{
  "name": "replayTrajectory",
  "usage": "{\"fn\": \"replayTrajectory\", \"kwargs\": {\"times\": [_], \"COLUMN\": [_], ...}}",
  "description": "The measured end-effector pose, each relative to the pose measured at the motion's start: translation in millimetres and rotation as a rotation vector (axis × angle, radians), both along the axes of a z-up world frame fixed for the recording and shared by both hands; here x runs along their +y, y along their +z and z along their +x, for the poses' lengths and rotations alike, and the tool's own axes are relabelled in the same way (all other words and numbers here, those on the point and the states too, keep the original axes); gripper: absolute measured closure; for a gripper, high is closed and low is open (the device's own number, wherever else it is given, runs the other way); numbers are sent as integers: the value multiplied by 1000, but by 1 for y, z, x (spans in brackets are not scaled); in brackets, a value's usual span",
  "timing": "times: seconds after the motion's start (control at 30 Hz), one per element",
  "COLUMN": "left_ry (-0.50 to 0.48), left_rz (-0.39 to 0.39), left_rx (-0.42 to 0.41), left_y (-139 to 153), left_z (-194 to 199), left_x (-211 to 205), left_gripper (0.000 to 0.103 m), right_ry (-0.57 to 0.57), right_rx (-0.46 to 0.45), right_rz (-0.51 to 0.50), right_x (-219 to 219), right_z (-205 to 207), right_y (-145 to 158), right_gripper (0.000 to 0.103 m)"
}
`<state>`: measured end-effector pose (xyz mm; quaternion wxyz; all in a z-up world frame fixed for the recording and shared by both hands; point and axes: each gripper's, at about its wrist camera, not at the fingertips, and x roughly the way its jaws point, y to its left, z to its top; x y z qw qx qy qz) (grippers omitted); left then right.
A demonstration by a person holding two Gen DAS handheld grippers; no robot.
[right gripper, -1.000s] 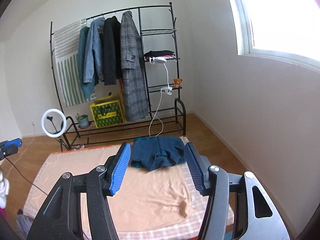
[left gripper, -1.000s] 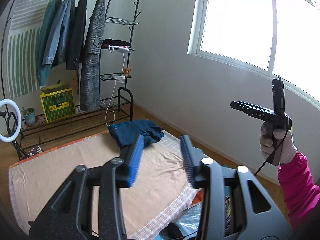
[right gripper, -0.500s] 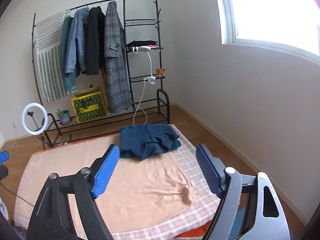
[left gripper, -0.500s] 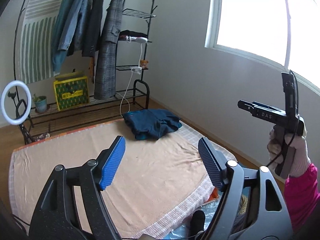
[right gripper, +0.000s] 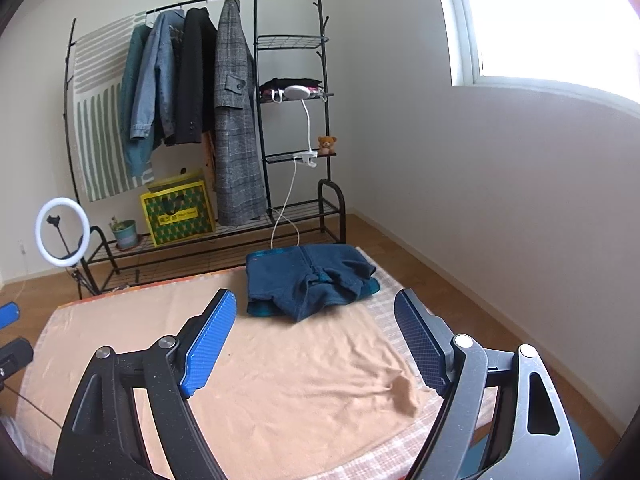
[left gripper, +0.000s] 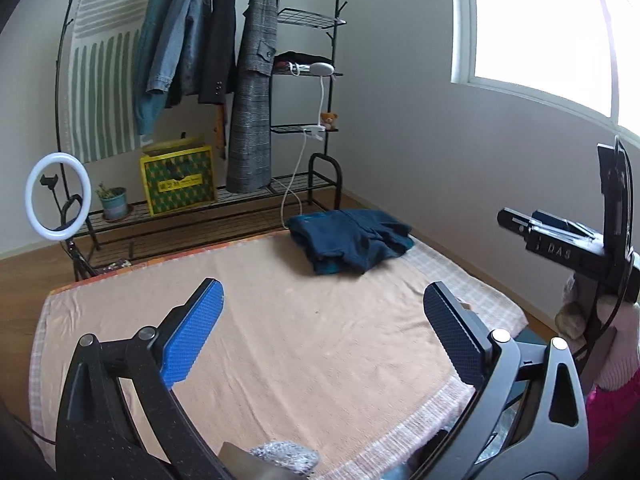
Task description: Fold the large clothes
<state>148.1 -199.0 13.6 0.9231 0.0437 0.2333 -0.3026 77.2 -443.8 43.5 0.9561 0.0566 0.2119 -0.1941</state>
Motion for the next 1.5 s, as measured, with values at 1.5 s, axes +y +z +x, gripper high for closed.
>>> {"fn": "replayTrajectory", "kwargs": {"times": [1.5], "left_ry": [44], "left_rz": [62], "left_rx": [-3], "left_y": [-21], "left_z": [19], "left_x": [-7], "left_gripper": [0], "right_ry": [-15], "right_rx": [89], "right_rz": [51], "right_x": [-2], "right_z": [31], "right_y": [-51], "right_gripper": [19]}}
